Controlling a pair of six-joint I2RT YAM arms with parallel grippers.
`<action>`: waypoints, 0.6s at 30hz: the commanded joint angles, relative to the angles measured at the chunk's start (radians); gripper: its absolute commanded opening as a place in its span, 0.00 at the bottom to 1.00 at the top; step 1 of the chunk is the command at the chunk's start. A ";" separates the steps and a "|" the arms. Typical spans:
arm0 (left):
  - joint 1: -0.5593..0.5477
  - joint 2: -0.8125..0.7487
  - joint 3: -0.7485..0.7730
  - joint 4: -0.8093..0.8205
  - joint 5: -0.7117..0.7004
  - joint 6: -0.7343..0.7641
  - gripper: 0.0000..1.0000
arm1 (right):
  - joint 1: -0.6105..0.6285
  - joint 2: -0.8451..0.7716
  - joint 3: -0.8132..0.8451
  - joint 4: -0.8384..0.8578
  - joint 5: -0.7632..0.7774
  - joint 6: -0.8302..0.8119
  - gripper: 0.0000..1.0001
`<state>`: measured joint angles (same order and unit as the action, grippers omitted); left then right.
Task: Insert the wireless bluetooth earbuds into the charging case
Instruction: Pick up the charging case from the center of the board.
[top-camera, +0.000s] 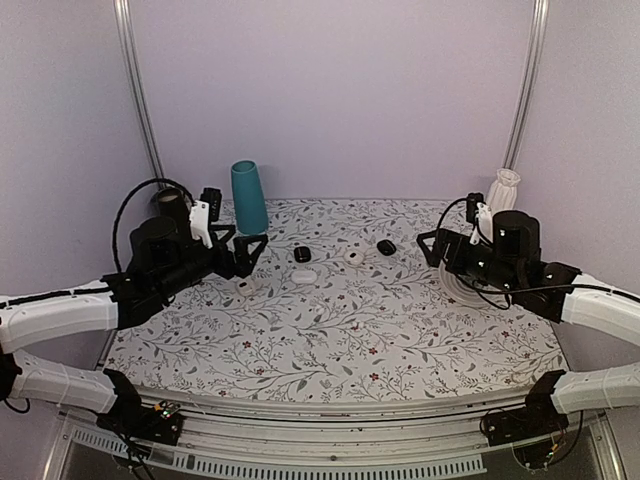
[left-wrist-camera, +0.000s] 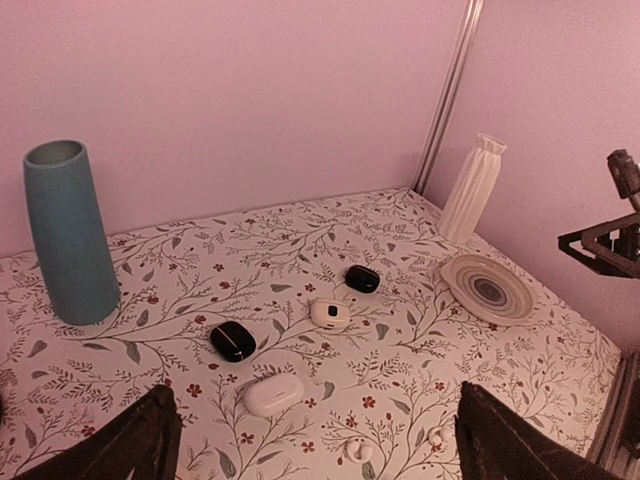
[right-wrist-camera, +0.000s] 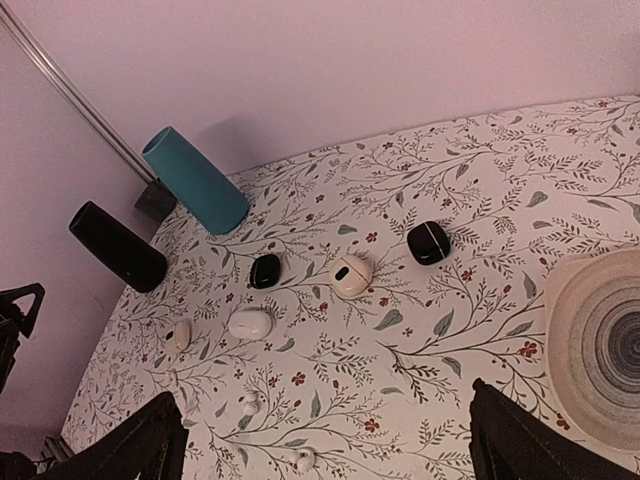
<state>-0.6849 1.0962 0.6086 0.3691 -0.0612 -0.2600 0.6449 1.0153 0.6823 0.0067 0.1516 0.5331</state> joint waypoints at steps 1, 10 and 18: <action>0.016 0.015 0.011 -0.008 -0.002 -0.033 0.96 | -0.004 0.055 0.048 -0.020 -0.034 -0.015 0.99; 0.038 0.094 0.030 -0.088 -0.034 -0.150 0.96 | -0.004 0.189 0.099 -0.014 -0.100 -0.010 0.99; 0.072 0.190 0.052 -0.196 -0.082 -0.233 0.96 | -0.004 0.283 0.141 -0.003 -0.152 -0.025 0.99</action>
<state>-0.6296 1.2522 0.6315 0.2344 -0.1150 -0.4465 0.6449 1.2690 0.7902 -0.0082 0.0368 0.5240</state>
